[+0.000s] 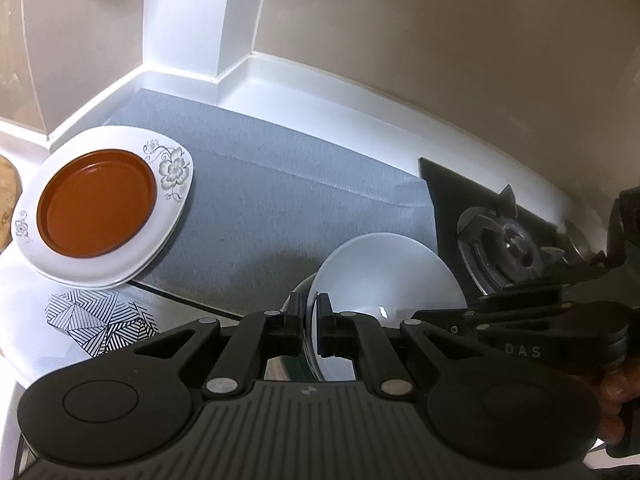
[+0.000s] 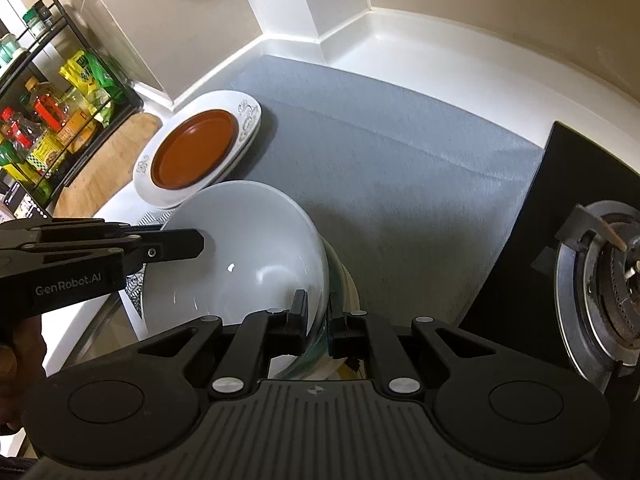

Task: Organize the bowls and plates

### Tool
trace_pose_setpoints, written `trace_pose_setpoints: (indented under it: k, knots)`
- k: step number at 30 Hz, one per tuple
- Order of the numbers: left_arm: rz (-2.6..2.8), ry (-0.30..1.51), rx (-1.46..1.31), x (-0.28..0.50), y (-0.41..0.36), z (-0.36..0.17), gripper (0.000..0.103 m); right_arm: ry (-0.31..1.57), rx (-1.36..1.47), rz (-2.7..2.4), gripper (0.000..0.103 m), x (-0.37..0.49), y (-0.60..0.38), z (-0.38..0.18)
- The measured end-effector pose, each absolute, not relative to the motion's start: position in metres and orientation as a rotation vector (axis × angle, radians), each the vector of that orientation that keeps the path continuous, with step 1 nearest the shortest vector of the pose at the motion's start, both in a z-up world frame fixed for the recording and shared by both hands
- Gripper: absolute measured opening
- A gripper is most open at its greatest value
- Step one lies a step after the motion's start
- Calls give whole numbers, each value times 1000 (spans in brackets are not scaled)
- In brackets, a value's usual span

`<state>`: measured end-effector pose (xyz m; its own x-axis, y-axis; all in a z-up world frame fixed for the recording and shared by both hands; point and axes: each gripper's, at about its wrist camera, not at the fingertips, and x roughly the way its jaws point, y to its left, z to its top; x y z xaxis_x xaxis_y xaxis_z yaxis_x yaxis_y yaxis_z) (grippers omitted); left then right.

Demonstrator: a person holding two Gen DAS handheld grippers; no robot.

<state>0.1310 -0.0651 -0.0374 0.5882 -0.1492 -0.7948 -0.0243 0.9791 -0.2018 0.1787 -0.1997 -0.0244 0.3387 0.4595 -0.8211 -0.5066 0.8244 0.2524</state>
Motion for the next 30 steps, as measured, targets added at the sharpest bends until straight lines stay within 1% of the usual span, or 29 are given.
trace_pose_setpoints:
  k: [30]
  knots:
    - [-33,974,-223,131,-57,-52,6,1109,-134,608,10,183,-179,-35]
